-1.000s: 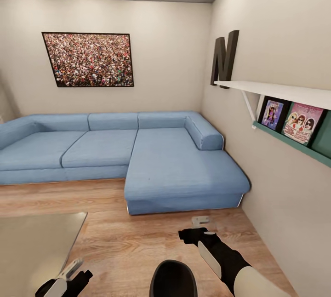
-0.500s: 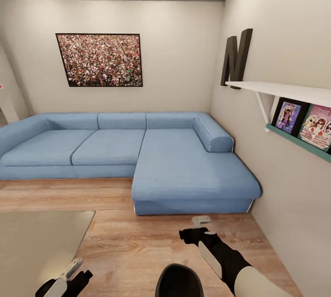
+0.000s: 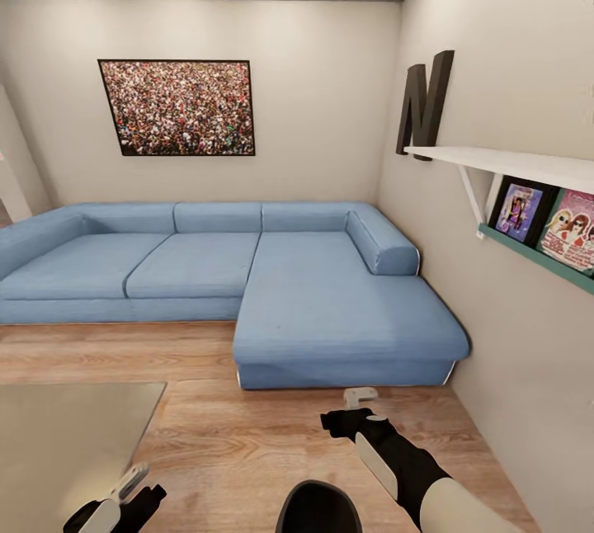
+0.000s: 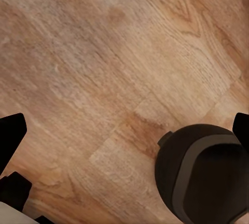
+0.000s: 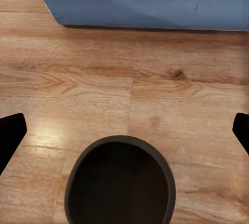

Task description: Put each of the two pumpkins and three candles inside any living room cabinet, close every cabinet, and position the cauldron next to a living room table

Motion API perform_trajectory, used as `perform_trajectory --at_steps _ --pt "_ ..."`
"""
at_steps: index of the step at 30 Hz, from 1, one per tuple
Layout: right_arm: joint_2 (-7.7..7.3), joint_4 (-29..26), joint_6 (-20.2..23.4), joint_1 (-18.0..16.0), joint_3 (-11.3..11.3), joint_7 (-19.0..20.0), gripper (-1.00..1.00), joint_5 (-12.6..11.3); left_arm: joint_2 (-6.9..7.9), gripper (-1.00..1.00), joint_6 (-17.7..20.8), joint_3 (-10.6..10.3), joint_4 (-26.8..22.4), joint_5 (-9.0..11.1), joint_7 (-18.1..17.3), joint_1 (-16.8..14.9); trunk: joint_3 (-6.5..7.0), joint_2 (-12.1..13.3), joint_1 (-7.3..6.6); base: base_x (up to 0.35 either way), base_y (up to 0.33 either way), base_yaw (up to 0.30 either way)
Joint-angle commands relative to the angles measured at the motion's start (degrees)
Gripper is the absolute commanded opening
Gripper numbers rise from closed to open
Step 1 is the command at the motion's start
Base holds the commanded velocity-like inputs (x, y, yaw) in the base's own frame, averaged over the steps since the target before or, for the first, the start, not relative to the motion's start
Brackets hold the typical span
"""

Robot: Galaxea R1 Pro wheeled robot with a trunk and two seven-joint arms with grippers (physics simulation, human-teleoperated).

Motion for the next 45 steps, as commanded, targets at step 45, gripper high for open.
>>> perform_trajectory --at_steps 45 --pt "0.03 -0.06 -0.25 -0.05 0.32 -0.46 1.00 -0.60 -1.81 1.00 -0.86 -1.95 -0.98 -0.12 0.51 -0.02 -0.06 -0.04 0.00 -0.009 -0.015 0.000"
